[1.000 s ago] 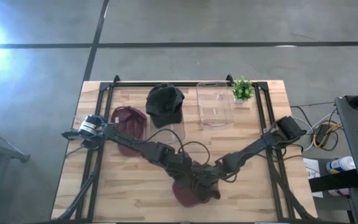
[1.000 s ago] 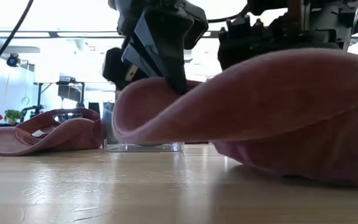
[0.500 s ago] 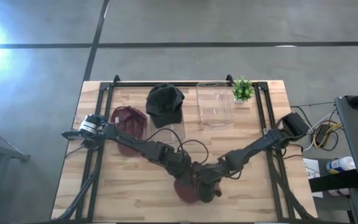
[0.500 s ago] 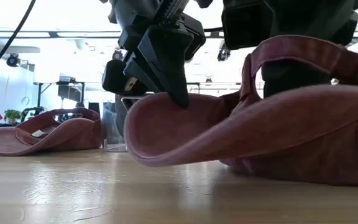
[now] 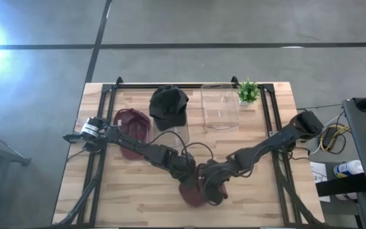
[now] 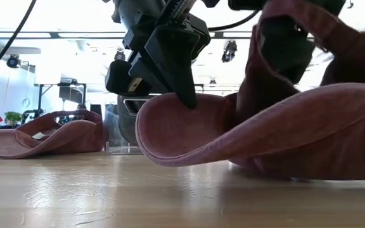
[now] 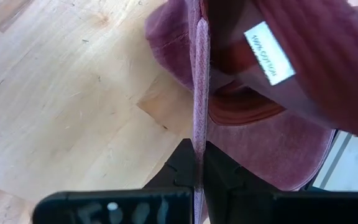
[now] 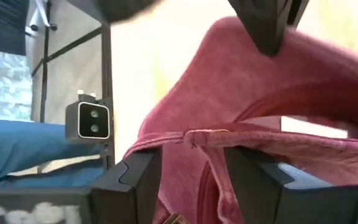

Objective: Pick & Place hat
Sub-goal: Put the bottom red cap into the right transparent bin

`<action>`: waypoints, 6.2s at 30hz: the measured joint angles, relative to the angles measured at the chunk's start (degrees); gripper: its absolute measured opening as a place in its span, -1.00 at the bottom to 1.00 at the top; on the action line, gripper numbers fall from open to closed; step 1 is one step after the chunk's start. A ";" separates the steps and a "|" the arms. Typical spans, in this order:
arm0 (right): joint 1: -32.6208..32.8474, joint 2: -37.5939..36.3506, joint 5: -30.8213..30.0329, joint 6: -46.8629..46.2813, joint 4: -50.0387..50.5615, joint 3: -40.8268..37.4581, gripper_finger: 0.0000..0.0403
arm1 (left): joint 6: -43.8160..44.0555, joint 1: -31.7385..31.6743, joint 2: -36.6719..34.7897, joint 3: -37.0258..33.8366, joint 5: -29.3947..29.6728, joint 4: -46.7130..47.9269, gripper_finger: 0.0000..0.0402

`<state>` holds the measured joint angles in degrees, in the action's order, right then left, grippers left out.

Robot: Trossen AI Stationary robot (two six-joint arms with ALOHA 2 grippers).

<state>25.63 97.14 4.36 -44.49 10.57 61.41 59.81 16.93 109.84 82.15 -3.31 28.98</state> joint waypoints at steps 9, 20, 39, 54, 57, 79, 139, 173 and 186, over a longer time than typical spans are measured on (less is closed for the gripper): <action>0.85 -6.19 -5.81 1.48 7.72 -0.16 -0.17 | 0.03 -0.07 -0.07 0.00 -0.07 0.02 -0.95; 1.68 0.64 -10.09 -5.61 5.76 -0.81 -0.15 | -0.15 -0.37 -0.07 0.13 -4.59 -2.33 -0.95; 1.91 -0.15 -8.37 -4.28 15.21 -1.02 -0.11 | -2.33 -0.35 -0.07 0.00 -6.52 0.82 -0.95; 3.33 7.38 -3.23 -8.11 8.95 -3.77 -0.11 | -4.09 -0.74 -0.15 0.00 -1.49 0.56 -0.95; 4.00 7.51 -3.26 -8.29 8.53 -3.87 -0.11 | -4.07 -0.70 -0.17 0.00 -0.67 0.57 -0.95; 1.61 0.48 -14.73 -7.95 13.85 -3.93 -0.20 | 0.34 0.82 -0.26 -3.82 -3.04 -4.19 -0.95; 7.21 4.83 -4.71 -12.08 -2.20 -8.11 -0.35 | 2.87 -0.24 -0.59 -5.57 0.50 -12.70 -0.95; 11.25 -7.41 -17.78 -11.85 8.50 -7.90 -0.23 | 10.79 0.41 -0.59 -5.57 7.26 -15.52 -0.95; 22.97 -7.98 -32.88 -4.15 19.85 4.81 -0.24 | 11.98 1.31 -0.60 -5.57 8.10 -18.55 -0.95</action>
<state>48.60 89.15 -28.52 -48.64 30.42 66.22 71.79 18.24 109.24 76.58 4.79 10.43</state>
